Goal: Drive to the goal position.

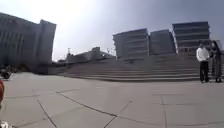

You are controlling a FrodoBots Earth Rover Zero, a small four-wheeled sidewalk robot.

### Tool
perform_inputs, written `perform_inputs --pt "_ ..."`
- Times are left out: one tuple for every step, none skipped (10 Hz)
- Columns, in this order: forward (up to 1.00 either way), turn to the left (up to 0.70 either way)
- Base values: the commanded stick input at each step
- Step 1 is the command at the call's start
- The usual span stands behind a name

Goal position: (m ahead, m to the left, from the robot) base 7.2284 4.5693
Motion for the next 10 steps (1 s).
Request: perform_inputs --pt "0.00 0.70" --pt "0.00 0.70" --pt "0.00 0.70" --pt "0.00 0.70" --pt "0.00 0.70" --pt "0.00 0.70" --pt "0.00 0.70" --pt "0.00 0.70" --pt "0.00 0.47" --pt "0.00 0.00"
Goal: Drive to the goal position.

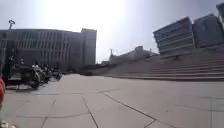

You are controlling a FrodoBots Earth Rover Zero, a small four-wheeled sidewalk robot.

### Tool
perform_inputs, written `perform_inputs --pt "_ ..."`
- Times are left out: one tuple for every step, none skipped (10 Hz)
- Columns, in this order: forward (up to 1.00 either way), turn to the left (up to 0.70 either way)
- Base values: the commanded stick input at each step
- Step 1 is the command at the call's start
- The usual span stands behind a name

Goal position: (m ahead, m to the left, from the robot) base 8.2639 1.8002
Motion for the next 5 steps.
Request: perform_inputs --pt "0.00 0.00" --pt "0.00 0.00" --pt "0.00 0.00" --pt "0.00 0.00" --pt "0.00 0.00"
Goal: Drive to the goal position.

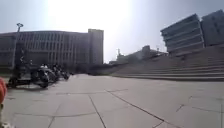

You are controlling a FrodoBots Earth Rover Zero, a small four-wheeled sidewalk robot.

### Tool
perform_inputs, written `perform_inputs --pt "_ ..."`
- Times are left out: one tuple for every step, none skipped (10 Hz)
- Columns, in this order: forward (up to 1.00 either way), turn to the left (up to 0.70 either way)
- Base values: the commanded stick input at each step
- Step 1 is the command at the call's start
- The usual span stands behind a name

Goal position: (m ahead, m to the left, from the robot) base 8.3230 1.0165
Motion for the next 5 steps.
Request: perform_inputs --pt "0.13 0.00" --pt "0.70 -0.01" --pt "0.70 -0.01" --pt "0.70 -0.01" --pt "0.70 -0.01"
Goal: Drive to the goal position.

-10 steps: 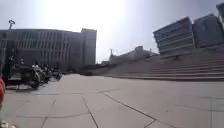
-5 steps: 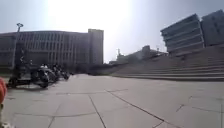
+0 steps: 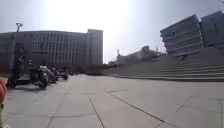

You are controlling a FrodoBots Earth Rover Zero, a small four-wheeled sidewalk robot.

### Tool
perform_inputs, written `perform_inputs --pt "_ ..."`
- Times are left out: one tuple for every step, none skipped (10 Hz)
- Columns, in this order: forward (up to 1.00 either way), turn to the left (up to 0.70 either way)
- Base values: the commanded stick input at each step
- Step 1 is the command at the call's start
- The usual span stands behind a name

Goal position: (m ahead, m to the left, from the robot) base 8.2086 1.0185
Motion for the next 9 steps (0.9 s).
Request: perform_inputs --pt "0.70 -0.01" --pt "0.70 -0.01" --pt "0.70 -0.01" --pt "0.70 -0.01" --pt "0.70 -0.01" --pt "0.70 -0.01" --pt "0.70 -0.01" --pt "0.70 -0.01" --pt "0.70 -0.01"
